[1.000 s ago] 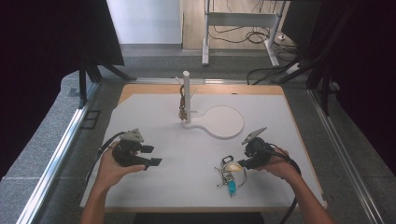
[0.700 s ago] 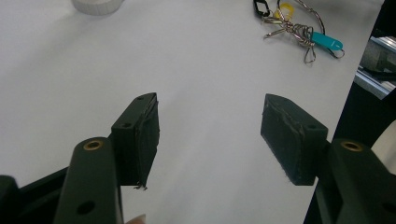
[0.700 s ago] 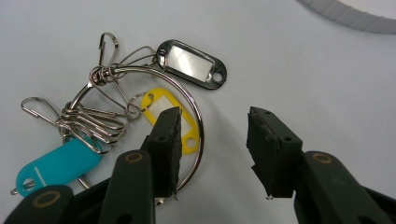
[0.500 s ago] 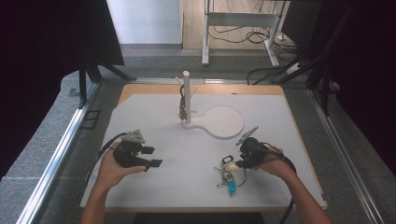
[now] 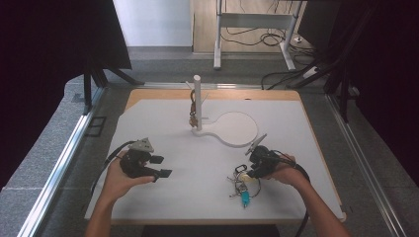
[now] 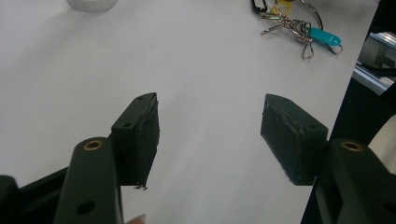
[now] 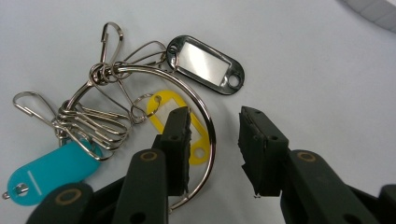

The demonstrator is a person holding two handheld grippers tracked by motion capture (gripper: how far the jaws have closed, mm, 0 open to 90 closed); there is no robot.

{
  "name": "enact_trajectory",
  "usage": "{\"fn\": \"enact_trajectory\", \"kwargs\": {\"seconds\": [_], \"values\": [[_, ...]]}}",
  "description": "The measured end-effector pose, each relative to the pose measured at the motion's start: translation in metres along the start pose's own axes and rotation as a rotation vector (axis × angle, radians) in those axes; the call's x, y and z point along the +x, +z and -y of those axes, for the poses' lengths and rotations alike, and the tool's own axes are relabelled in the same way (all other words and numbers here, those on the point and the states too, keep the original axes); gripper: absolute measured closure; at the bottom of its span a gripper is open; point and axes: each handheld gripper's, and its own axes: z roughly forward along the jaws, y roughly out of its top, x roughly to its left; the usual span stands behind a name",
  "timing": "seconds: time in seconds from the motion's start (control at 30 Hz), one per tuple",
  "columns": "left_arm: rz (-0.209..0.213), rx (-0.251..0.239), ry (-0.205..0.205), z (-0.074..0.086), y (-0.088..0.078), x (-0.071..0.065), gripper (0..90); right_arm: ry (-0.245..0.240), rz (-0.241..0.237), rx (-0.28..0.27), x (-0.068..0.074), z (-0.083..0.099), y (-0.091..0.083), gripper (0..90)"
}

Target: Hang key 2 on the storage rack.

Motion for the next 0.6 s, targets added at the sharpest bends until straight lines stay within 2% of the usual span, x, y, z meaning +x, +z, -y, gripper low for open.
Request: {"fn": "enact_trajectory", "kwargs": {"seconds": [0.03, 0.6], "values": [[0.001, -0.002, 0.000, 0.000, 0.000, 0.000, 37.9, -0.015, -0.002, 0.011, 0.001, -0.002, 0.002, 64.8], [0.002, -0.007, 0.007, 0.001, -0.003, 0.001, 37.9, -0.042, -0.020, 0.058, 0.000, -0.012, 0.010, 72.4]]}}
